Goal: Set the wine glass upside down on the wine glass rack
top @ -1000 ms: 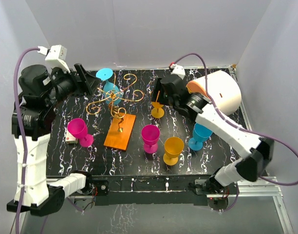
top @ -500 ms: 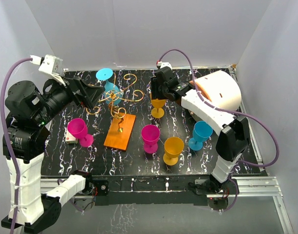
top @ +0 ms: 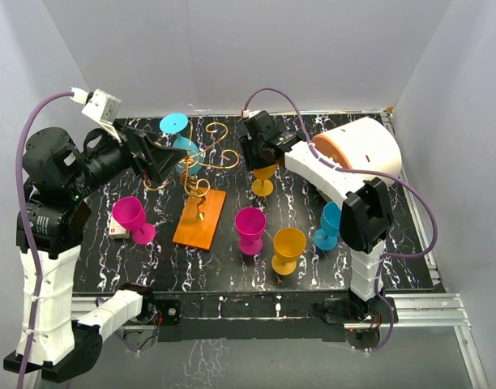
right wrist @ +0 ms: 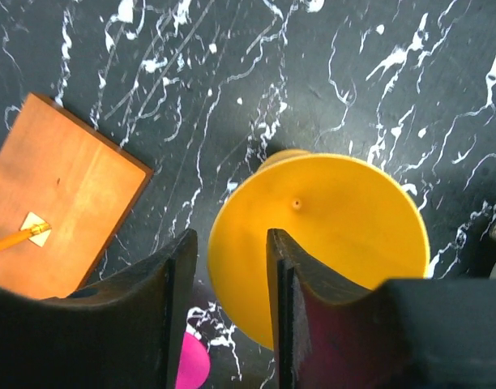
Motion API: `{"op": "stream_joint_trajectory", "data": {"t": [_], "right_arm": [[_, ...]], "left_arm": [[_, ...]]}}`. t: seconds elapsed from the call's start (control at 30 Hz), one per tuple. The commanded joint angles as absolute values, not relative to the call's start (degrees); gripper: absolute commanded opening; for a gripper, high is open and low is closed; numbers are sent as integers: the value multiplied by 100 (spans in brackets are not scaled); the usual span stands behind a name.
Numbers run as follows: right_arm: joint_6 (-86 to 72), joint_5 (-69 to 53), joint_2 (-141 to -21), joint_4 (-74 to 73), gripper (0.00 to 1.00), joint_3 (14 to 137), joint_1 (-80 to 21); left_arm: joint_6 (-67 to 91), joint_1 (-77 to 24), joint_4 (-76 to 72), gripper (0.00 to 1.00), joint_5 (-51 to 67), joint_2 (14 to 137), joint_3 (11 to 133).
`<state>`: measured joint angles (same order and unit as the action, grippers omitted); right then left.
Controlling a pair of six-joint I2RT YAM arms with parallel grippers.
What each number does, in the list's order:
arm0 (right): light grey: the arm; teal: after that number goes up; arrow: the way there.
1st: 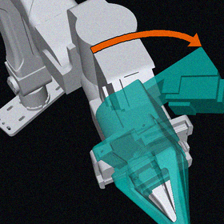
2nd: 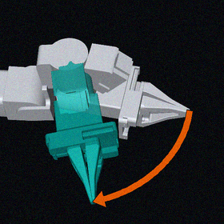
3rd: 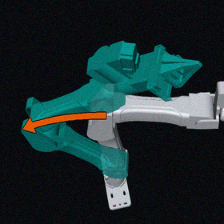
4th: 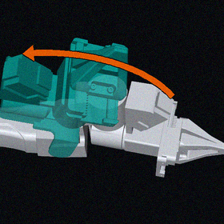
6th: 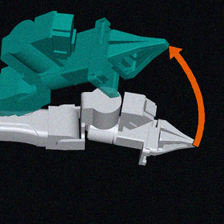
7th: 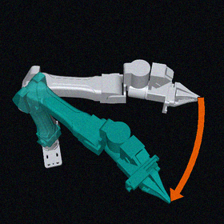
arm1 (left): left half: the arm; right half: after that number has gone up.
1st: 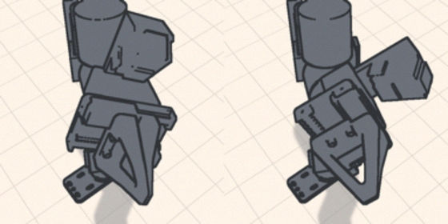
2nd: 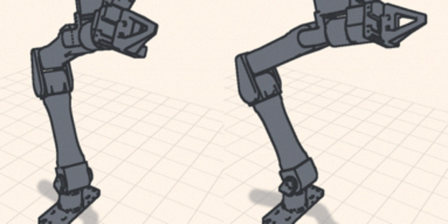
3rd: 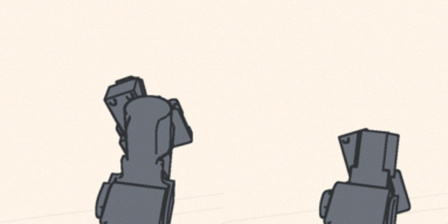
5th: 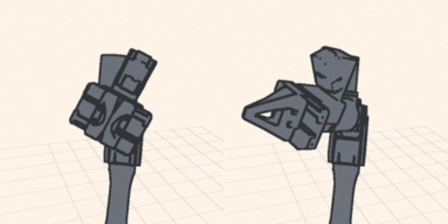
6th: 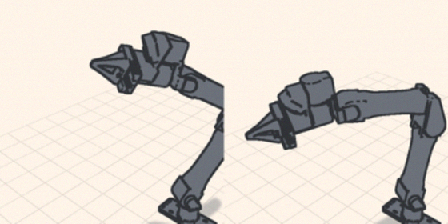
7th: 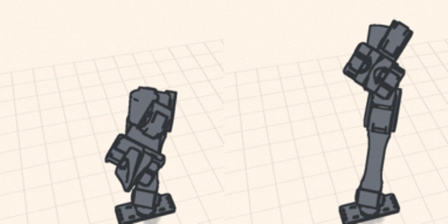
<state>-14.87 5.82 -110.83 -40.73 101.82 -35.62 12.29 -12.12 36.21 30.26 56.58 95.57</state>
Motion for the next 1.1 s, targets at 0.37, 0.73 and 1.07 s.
{"op": "stream_joint_trajectory", "data": {"t": [0.37,0.73,1.07], "right_arm": [[-814,1277,-10946,-4368,0,10659,-3758],[-1571,1920,-8480,-2736,0,9000,-3875],[-2519,1731,-5752,-998,0,7177,-3874]], "left_arm": [[1698,-1242,2671,99,4626,5933,9628],[4679,-1244,-376,98,5512,6324,8976],[7101,-1280,-2930,98,4823,6731,8071]]}}
